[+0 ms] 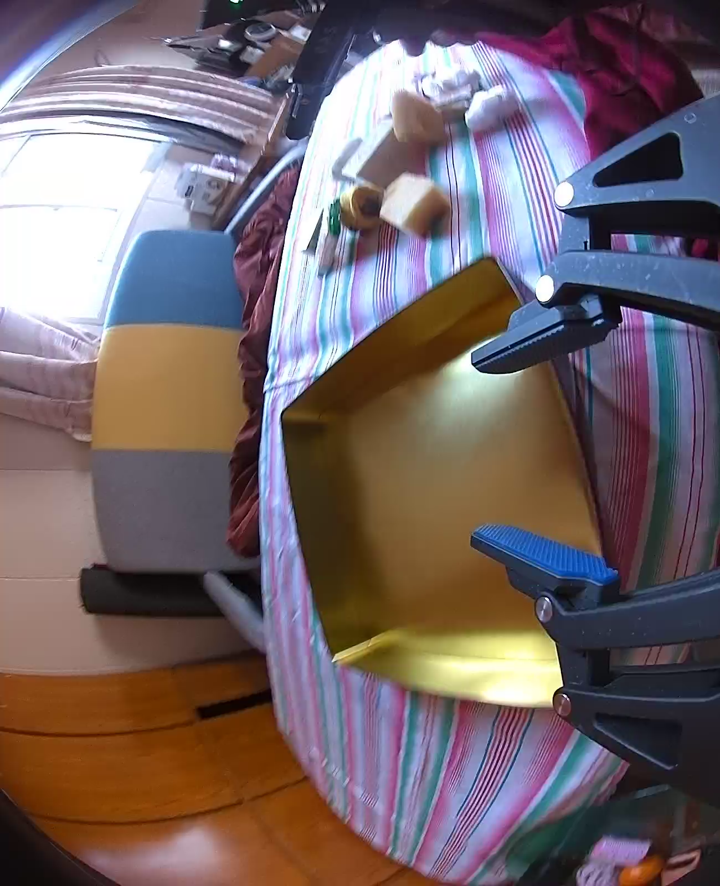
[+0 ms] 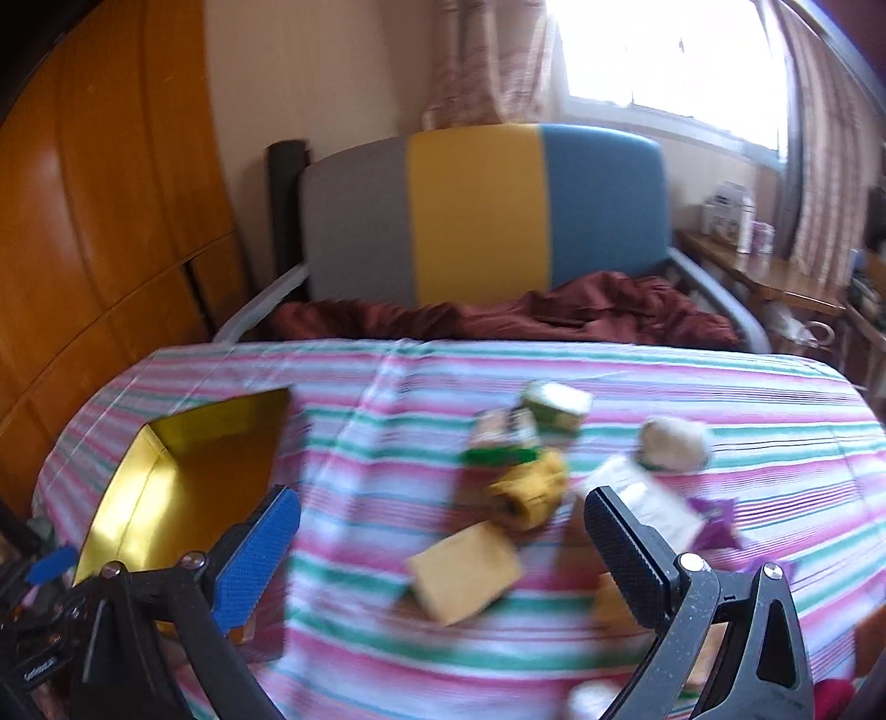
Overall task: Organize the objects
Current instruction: 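Move the left tool from the gold tray toward the square yellow sponge, then grasp the square yellow sponge with the left tool while the right tool grasps the plastic-wrapped bundle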
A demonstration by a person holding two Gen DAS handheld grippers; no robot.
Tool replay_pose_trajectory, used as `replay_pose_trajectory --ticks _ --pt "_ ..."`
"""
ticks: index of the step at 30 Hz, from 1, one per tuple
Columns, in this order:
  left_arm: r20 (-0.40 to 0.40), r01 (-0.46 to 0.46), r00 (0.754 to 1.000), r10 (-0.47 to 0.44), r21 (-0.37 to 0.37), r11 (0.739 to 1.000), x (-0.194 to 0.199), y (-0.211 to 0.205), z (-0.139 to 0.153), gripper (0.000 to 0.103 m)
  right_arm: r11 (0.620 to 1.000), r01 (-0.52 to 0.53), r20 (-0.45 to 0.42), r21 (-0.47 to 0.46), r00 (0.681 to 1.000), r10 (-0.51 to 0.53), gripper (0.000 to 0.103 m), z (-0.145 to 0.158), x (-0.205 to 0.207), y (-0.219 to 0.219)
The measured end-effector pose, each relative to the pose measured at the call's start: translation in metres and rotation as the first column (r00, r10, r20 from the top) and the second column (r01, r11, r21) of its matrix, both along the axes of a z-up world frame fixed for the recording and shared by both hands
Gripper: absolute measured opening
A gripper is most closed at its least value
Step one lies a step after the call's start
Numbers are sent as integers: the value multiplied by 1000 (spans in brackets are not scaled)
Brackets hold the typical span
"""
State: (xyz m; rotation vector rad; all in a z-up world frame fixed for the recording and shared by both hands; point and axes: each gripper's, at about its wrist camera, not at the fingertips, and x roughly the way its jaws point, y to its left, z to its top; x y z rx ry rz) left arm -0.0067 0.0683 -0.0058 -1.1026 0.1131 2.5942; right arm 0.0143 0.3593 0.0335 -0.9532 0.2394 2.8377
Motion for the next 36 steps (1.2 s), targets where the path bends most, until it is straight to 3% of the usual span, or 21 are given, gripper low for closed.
replay_pose_trajectory --ticks 6,11,17,23,31,34,35,36 --pt "28 102 994 -103 38 994 -4 32 9 59 979 204 1 -11 979 -204 103 -4 1 94" --pt "79 266 960 -268 39 963 -11 86 13 59 919 329 29 -216 943 -331 103 -20 17 153" --pt "135 447 887 -441 -9 895 -18 166 3 59 909 307 -2 -282 947 -321 103 -14 23 153" --pt "220 537 830 -513 -65 841 -46 221 -28 59 913 247 -35 -323 961 -273 103 -12 25 152" --pt "294 574 801 -522 -125 810 -69 260 -58 67 916 207 -40 -343 971 -235 103 -13 21 151" --pt "296 568 806 -512 -148 809 -76 271 -67 67 908 206 -29 -365 972 -233 103 -16 20 154" --pt "299 561 810 -504 -149 814 -79 273 -70 67 905 206 -24 -371 973 -232 103 -17 19 155" --pt "305 554 813 -496 -145 820 -81 274 -74 57 904 207 -20 -375 973 -231 103 -18 18 155"
